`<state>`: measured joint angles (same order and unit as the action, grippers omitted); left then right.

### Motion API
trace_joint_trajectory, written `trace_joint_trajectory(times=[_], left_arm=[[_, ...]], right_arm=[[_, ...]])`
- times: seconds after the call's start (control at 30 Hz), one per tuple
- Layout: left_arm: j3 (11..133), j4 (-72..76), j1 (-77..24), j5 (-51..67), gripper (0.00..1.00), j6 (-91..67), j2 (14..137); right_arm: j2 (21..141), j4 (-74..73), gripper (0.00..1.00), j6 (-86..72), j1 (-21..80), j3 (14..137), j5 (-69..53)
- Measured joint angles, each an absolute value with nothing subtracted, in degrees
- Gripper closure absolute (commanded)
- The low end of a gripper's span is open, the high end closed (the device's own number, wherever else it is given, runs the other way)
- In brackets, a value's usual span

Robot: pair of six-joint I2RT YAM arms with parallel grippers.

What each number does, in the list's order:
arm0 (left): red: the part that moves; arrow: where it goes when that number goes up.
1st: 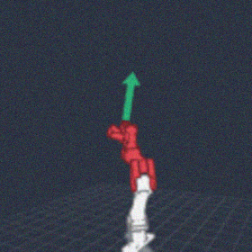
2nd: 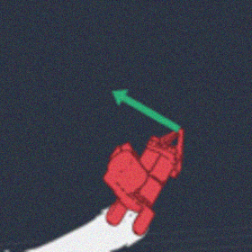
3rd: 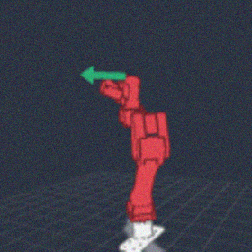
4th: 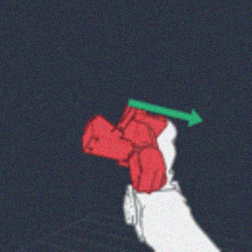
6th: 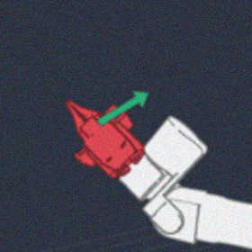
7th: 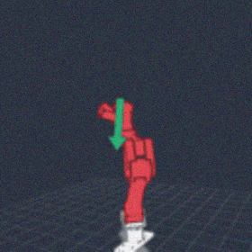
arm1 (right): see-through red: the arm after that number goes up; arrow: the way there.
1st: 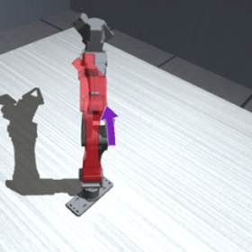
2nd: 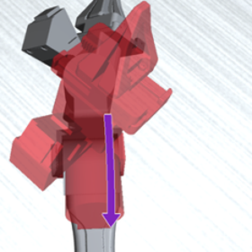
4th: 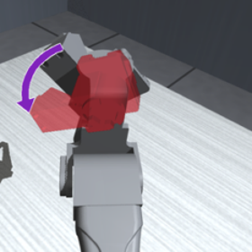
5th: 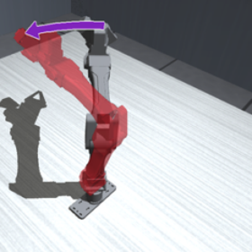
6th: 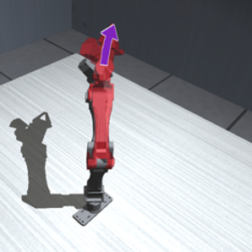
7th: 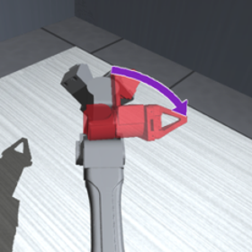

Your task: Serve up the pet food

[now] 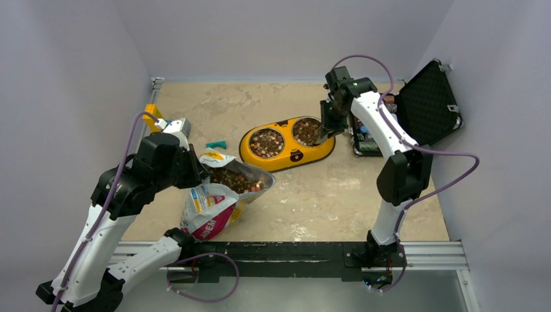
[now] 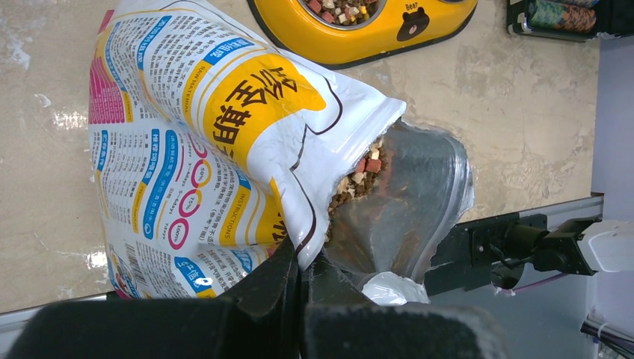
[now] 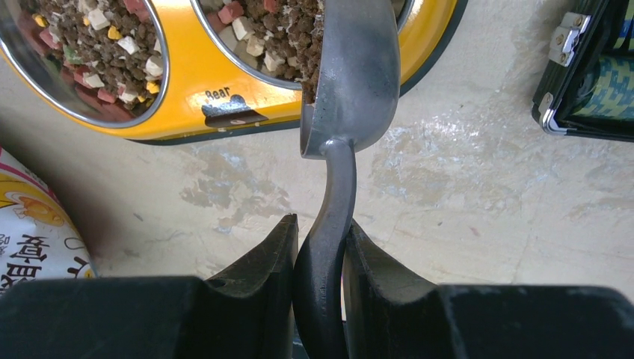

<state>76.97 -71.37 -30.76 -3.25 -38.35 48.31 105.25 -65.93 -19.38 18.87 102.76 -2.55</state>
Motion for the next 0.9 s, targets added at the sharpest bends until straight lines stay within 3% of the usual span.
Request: trace_joint_trajectory(times=[0.4,0.9], left_arm=[[76.93,-71.26,-30.76,-3.18,1.0,-38.46,48.29],[75.59,-69.54,-30.76,-2.13,1.0,-39.51,48.21]], right_arm=[[111.13,-70.17,1.0,-17.8,21.41,111.96,1.06],[111.04,-73.01,1.0,-15.73,22.83,112.79,5.69]])
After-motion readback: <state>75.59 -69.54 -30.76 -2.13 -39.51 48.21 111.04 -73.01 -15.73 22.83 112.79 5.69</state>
